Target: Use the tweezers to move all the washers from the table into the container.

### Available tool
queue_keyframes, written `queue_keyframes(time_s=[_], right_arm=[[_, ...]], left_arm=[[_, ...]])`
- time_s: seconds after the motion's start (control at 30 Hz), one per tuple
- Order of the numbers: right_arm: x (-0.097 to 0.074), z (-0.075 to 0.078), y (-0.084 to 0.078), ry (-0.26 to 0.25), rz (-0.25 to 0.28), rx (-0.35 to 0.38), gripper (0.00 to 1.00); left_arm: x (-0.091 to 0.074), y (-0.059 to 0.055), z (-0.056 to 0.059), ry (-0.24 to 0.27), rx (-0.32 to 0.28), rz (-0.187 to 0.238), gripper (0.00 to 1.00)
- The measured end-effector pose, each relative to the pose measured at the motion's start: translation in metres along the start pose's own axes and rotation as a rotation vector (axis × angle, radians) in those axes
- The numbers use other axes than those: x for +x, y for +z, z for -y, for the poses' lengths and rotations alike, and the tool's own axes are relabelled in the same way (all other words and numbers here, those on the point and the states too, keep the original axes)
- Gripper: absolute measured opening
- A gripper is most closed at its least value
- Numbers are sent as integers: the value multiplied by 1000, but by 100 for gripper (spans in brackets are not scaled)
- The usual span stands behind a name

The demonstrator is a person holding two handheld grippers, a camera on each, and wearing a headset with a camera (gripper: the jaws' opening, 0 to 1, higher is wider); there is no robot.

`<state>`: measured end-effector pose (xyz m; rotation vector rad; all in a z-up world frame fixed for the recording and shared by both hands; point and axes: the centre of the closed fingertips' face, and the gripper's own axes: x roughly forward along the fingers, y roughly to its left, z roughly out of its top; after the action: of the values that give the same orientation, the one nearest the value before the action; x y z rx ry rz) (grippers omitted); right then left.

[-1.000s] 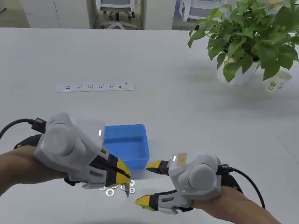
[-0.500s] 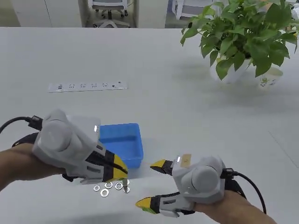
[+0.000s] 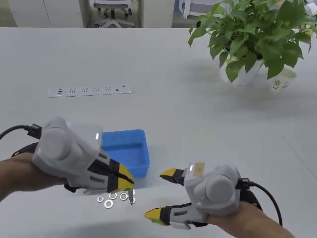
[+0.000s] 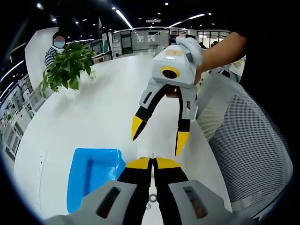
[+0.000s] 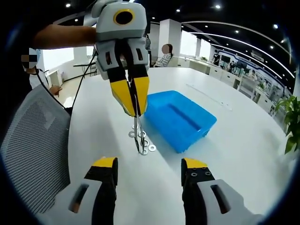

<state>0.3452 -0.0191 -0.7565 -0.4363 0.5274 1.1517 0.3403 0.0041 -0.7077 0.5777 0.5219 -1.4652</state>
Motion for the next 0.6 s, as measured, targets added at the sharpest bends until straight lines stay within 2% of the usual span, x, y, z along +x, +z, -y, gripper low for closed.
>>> queue_keyframes(time_s=[0.4,0.6], right_arm=[[0,2,2,-2,6,-7,55],[3,1,4,9,10,-19,53]], left_arm=[[-3,-3,4,-39,60,-19,5],[-4,-3,2,-42,45,-22,5]])
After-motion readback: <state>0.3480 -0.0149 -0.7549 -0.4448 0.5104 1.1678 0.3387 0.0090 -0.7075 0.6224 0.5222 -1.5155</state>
